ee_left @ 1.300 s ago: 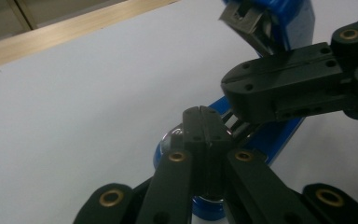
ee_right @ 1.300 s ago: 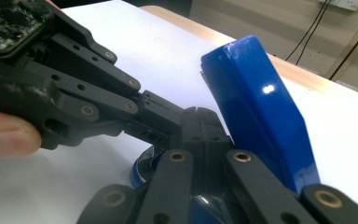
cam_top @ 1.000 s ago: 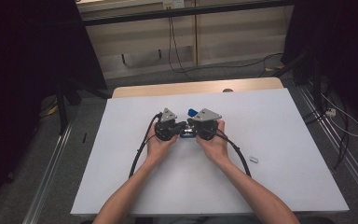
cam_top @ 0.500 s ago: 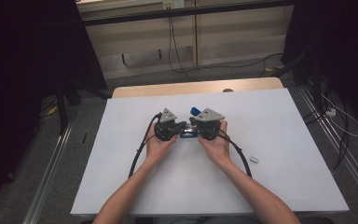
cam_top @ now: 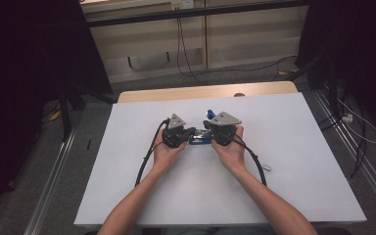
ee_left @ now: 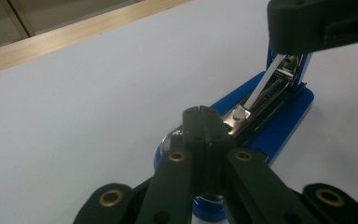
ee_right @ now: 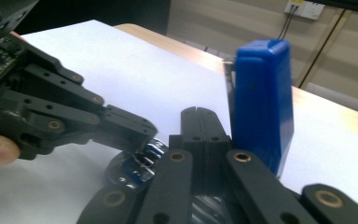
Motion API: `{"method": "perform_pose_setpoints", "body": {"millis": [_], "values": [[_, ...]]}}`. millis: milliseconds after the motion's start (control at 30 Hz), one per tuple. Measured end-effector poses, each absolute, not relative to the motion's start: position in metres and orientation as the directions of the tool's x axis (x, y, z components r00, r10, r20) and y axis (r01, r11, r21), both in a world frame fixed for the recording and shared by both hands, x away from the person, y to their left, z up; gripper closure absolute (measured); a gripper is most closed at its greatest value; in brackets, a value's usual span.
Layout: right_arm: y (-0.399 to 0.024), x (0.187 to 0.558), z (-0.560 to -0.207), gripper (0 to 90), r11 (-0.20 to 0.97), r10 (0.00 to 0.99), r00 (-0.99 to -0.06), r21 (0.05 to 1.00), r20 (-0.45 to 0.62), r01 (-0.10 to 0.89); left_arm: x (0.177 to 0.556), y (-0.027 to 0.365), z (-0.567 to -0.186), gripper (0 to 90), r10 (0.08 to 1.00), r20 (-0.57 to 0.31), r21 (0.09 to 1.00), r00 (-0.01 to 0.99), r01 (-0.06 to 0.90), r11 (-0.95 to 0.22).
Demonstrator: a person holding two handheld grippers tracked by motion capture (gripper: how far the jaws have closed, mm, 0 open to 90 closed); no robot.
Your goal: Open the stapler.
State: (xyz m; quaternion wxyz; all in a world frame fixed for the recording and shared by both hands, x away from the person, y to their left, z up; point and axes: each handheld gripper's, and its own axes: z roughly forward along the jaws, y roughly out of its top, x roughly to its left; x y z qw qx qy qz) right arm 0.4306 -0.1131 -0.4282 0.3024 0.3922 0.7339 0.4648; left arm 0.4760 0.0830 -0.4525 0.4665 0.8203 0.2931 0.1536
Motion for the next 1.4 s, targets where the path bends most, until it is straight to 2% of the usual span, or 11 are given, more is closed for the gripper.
{"method": "perform_pose_setpoints", "body": {"millis": [1400], "values": [[-0.131, 0.431, -0.420, 90.0, 0.216, 0.874, -0.484, 0.926, -0.043, 0.309, 0.476, 0.083, -0.453, 90.0, 0.633, -0.036, 0.858, 0.773, 0.349, -0.377]]}}
